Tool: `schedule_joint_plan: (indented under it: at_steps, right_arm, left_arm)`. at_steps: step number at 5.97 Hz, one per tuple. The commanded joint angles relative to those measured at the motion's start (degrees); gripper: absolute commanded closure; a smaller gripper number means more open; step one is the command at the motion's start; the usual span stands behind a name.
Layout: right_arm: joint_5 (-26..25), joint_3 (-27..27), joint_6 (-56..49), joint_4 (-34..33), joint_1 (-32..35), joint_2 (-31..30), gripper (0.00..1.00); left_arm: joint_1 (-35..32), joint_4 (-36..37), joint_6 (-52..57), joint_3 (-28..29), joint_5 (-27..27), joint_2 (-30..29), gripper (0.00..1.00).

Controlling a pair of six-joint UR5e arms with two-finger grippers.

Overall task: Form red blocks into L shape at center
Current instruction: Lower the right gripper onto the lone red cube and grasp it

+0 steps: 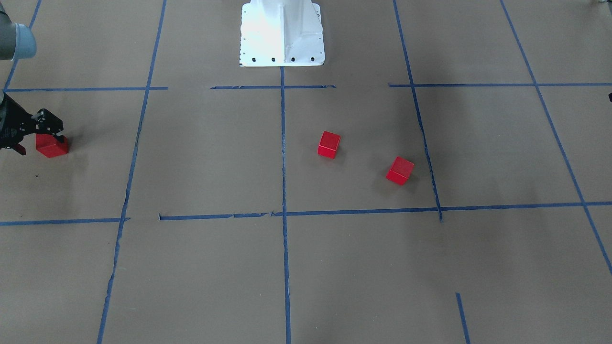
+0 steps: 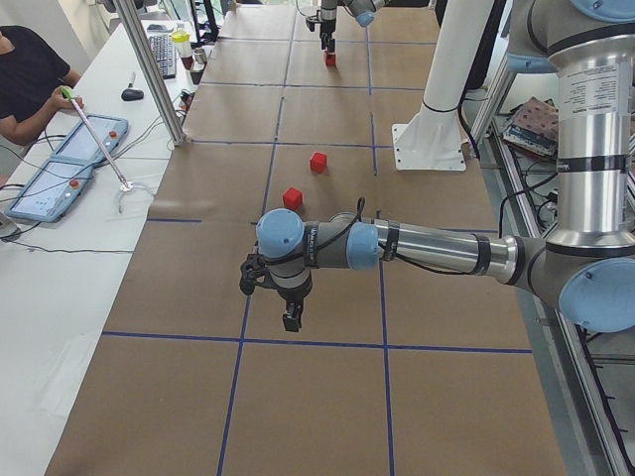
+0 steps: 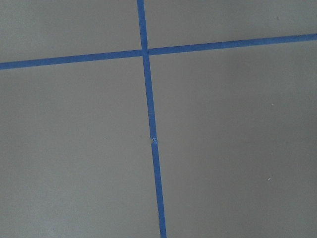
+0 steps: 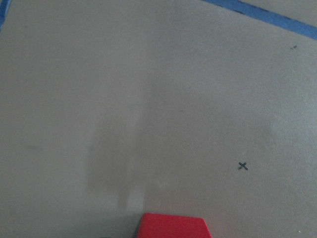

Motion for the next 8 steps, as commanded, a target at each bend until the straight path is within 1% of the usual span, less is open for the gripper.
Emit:
schedule_joint_plan:
  at_steps: [1,2,3,4,5,6,7,8]
  right_arm:
    - [0.04,-0.53,-0.42,-0.18,-0.55,-0.34,0.09]
    - [-0.04,-1.31,-0.51,-0.09,-0.73,-0.34,0.17]
    - [0.13,-1.32,-0.51,-0.09,-0.90,-0.25,0.33]
    - [0.22,-1.32,-0.42,-0.09,-0.90,-0.25,0.58]
    - [0.39,-1.06,-0.51,-0.09,-0.90,-0.08,0.89]
    - [1.87,0.94,0.02,-0.35,-0.90,-0.07,0.99]
    - [4.15,5.23,1.06,-1.92,-1.08,0.53,1.00]
    - [5.57,11.19,6.12,-9.33,-1.86,4.19,1.00]
  left_arm:
    - [0.02,0.00,0.00,-0.10,-0.02,0.09,0.00]
    - [0.02,0.00,0.00,-0.18,-0.02,0.09,0.00]
    - [0.02,0.00,0.00,-0.53,0.07,0.09,0.00]
    - [-0.07,0.00,0.00,-0.62,0.07,0.09,0.00]
    - [-0.07,0.00,0.00,-0.62,0.07,0.09,0.00]
    - [-0.07,-0.09,0.00,-0.62,-0.01,0.09,0.00]
    - [0.02,-0.09,0.00,-1.06,-0.02,0.00,0.00]
    - [0.11,0.00,-0.17,-2.19,-0.02,-0.17,0.00]
